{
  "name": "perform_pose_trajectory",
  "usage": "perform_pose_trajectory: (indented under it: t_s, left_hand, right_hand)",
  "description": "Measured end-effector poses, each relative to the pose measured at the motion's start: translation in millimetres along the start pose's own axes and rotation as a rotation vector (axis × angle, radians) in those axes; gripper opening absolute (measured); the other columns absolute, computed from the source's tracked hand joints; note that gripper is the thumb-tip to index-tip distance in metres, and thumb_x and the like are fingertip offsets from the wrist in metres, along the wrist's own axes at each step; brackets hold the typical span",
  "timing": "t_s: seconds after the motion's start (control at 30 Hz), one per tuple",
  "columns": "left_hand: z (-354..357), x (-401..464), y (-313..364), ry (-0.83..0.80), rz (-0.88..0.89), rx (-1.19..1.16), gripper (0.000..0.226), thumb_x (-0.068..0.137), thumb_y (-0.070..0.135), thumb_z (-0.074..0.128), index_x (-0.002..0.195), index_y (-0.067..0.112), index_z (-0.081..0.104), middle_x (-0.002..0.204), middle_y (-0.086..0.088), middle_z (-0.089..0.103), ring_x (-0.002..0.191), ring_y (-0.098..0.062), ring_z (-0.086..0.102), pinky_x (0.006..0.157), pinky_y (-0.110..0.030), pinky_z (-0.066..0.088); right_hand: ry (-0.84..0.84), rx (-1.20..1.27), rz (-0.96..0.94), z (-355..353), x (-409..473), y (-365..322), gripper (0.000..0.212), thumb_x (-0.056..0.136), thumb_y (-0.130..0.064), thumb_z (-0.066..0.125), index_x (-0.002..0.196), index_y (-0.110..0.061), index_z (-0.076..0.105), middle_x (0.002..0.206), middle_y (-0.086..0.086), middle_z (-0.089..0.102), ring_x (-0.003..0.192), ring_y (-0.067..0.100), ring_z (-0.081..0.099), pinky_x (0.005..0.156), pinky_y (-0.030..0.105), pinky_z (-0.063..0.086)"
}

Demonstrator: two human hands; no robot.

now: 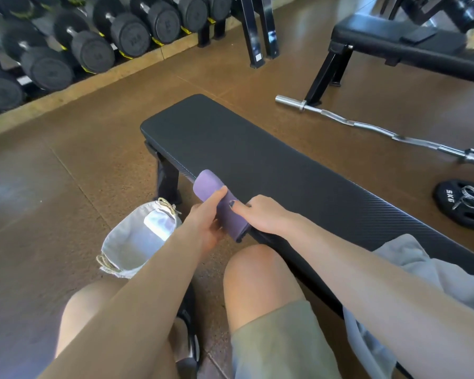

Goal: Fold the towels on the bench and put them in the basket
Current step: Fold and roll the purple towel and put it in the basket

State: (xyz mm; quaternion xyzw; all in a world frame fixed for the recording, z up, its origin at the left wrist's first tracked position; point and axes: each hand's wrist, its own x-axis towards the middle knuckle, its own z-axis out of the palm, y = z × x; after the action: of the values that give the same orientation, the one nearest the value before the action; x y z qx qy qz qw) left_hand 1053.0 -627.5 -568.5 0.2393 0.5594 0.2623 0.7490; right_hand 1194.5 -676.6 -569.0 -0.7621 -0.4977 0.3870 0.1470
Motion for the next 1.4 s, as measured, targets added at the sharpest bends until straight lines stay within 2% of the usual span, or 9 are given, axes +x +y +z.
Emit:
perform_pose_trajectory:
  t_s: [0.13, 0.23, 0.43, 0.57, 0.73, 1.07, 1.17, 1.27, 1.4]
  left_hand:
    - [-17.8, -8.1, 10.0, 0.042, 0.188, 0.191, 0.072, 0.075, 0.039, 0.087, 0.13, 0.015, 0.047, 0.122, -0.004, 0.064, 0.104, -0.019, 0.068, 0.088, -0.042, 0.059]
    - [-40.3, -25.0, 34.2, 0.128, 0.462, 0.726, 0.057, 0.078, 0.036, 0.084, 0.12, 0.015, 0.052, 0.107, 0.0, 0.064, 0.091, -0.014, 0.064, 0.077, -0.032, 0.054]
    - [-101.4, -66.1, 86.0, 0.023, 0.594, 1.504, 0.047, 0.073, 0.043, 0.085, 0.107, 0.031, 0.055, 0.103, 0.005, 0.061, 0.093, -0.021, 0.058, 0.078, -0.038, 0.05]
    - [-127.3, -87.7, 105.2, -0.062, 0.543, 1.635, 0.047, 0.062, 0.05, 0.082, 0.102, 0.043, 0.058, 0.098, 0.013, 0.063, 0.091, -0.013, 0.06, 0.077, -0.036, 0.051]
    - [-156.8, -87.4, 111.2, -0.158, 0.483, 1.766, 0.042, 0.056, 0.054, 0.079, 0.093, 0.051, 0.06, 0.087, 0.016, 0.064, 0.087, -0.011, 0.063, 0.083, -0.043, 0.056]
    - [-214.5, -62.1, 116.7, -0.192, 0.511, 1.791, 0.04, 0.058, 0.051, 0.082, 0.088, 0.055, 0.056, 0.091, 0.018, 0.064, 0.087, -0.01, 0.06, 0.074, -0.033, 0.053]
    - [-238.6, -38.7, 115.7, -0.029, 0.51, 1.691, 0.06, 0.063, 0.054, 0.085, 0.114, 0.047, 0.054, 0.114, 0.018, 0.059, 0.103, -0.011, 0.057, 0.086, -0.033, 0.05]
    - [-262.9, -5.2, 109.8, 0.054, 0.309, 1.251, 0.094, 0.072, 0.064, 0.079, 0.148, 0.031, 0.035, 0.141, 0.012, 0.043, 0.128, -0.013, 0.047, 0.108, -0.037, 0.043]
    - [-274.6, 45.1, 94.3, 0.013, 0.038, 0.566, 0.064, 0.09, 0.055, 0.065, 0.142, 0.029, 0.037, 0.14, 0.0, 0.047, 0.107, -0.026, 0.071, 0.095, -0.043, 0.057]
  right_hand:
    - [-0.115, 0.103, -0.06, 0.7, -15.8, -19.9, 0.05, 0.102, -0.054, 0.041, 0.072, -0.016, 0.051, 0.068, -0.004, 0.048, 0.064, 0.016, 0.047, 0.063, 0.03, 0.034]
    - [-0.124, 0.056, -0.16, 6.6, -17.5, -40.8, 0.028, 0.095, -0.039, 0.061, 0.108, -0.015, 0.056, 0.093, -0.003, 0.056, 0.09, 0.019, 0.057, 0.075, 0.032, 0.045]
    - [-0.028, 0.313, -0.359, 5.7, -24.4, -91.2, 0.097, 0.071, -0.011, 0.069, 0.155, -0.033, 0.026, 0.155, -0.002, 0.035, 0.134, 0.018, 0.043, 0.103, 0.039, 0.046]
    - [-0.188, 0.169, -0.479, 15.3, -34.3, -120.4, 0.067, 0.083, -0.016, 0.072, 0.146, -0.026, 0.05, 0.139, -0.006, 0.056, 0.126, 0.009, 0.053, 0.096, 0.025, 0.044]
    - [-0.207, -0.048, -0.49, 48.1, -36.7, -135.5, 0.039, 0.078, -0.034, 0.077, 0.114, -0.026, 0.065, 0.106, -0.007, 0.067, 0.099, 0.011, 0.064, 0.089, 0.035, 0.054]
    - [-0.519, 0.271, -0.231, 108.8, -16.7, -159.4, 0.034, 0.093, -0.013, 0.069, 0.123, -0.001, 0.062, 0.11, 0.012, 0.07, 0.098, 0.018, 0.069, 0.075, 0.023, 0.059]
    - [-0.466, 0.408, -0.122, 124.8, -2.9, -156.8, 0.029, 0.096, -0.015, 0.066, 0.119, 0.002, 0.064, 0.102, 0.016, 0.069, 0.089, 0.02, 0.066, 0.067, 0.021, 0.056]
    - [-0.373, 0.589, 0.004, 150.5, 20.0, -140.3, 0.036, 0.094, -0.017, 0.068, 0.122, 0.005, 0.062, 0.113, 0.031, 0.065, 0.096, 0.039, 0.063, 0.073, 0.027, 0.054]
    - [-0.369, 0.768, 0.114, 185.8, 52.4, -129.9, 0.026, 0.095, -0.016, 0.067, 0.114, 0.001, 0.063, 0.111, 0.026, 0.066, 0.098, 0.034, 0.064, 0.076, 0.03, 0.054]
